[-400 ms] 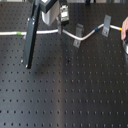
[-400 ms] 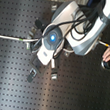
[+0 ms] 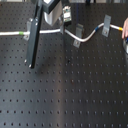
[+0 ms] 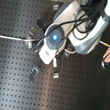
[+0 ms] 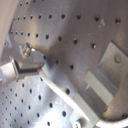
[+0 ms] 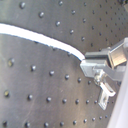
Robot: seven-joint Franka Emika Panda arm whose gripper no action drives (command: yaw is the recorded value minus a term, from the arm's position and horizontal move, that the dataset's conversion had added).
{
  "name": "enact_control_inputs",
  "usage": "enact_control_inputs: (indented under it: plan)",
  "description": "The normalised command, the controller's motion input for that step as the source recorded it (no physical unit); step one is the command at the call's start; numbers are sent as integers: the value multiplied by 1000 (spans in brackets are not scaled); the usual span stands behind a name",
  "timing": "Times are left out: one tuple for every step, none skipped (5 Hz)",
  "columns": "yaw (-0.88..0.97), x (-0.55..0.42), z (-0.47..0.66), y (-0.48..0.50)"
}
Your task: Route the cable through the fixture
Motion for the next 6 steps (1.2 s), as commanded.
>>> enact_control_inputs:
  plan:
    - [111,32,-370,-386]
    - [86,72,-475,-268]
    - [11,109,-329,-329]
    - [0,101,-140,-433]
    - [0,109,-164,-411]
    - [0,124,-353,-271]
